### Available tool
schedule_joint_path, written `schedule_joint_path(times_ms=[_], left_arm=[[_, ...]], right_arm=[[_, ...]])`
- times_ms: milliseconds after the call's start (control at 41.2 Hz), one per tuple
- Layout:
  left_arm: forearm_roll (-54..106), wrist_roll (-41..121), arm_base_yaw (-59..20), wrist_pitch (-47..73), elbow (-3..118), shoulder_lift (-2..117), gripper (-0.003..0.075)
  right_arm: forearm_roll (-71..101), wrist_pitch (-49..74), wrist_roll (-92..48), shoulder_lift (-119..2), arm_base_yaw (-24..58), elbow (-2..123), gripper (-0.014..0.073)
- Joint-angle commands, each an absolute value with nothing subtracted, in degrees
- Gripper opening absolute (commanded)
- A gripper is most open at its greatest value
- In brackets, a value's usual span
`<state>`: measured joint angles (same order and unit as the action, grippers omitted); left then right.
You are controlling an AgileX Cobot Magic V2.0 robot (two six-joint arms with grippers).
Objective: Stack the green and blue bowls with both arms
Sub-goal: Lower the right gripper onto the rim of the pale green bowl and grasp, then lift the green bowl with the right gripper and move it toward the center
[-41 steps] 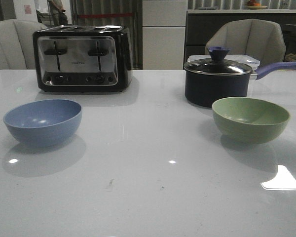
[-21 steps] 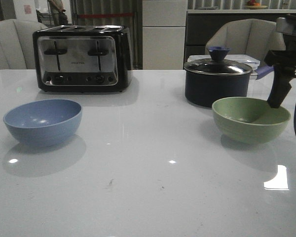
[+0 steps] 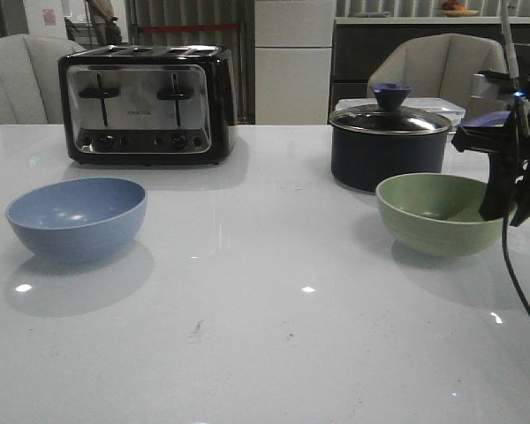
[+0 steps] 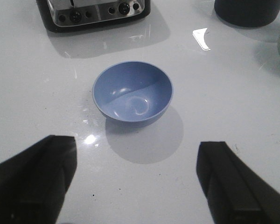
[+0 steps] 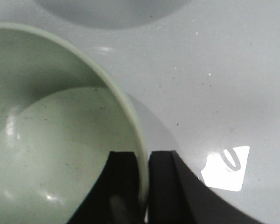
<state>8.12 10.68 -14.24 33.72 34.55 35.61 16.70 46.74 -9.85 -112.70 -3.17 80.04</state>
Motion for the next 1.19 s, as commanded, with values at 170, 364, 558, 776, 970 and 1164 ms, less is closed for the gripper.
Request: schedule_joint_path(times_ms=[170,364,558,776,970,1164], left_arm=[[8.43,10.79,-14.71,29.35,36.13,36.00,0.0580],[8.43,10.79,-14.71,29.35,36.13,36.00,0.0580],[8.43,10.79,-14.71,29.35,36.13,36.00,0.0580],[8.43,10.79,-14.71,29.35,36.13,36.00,0.0580],[8.43,10.79,-14.71,29.35,36.13,36.00,0.0580],[8.43,10.79,-14.71,29.35,36.13,36.00,0.0580]], right_arm=[[18.04,47.52,-11.19,-106.39,-2.94,82.02,0.0067],[18.04,50.29,-13.28,-99.95,2.51,81.91,0.0066],[17.11,49.43,-13.76,-96.76,13.06,78.12,0.0066],[17.11,44.58,-13.71,-98.97,23.12,73.49,0.0066],[17.17,40.95,-13.66,-102.24,27.46,73.05,0.0070],[17.37,39.33,-13.66,-105.07,27.69,73.05,0.0084]])
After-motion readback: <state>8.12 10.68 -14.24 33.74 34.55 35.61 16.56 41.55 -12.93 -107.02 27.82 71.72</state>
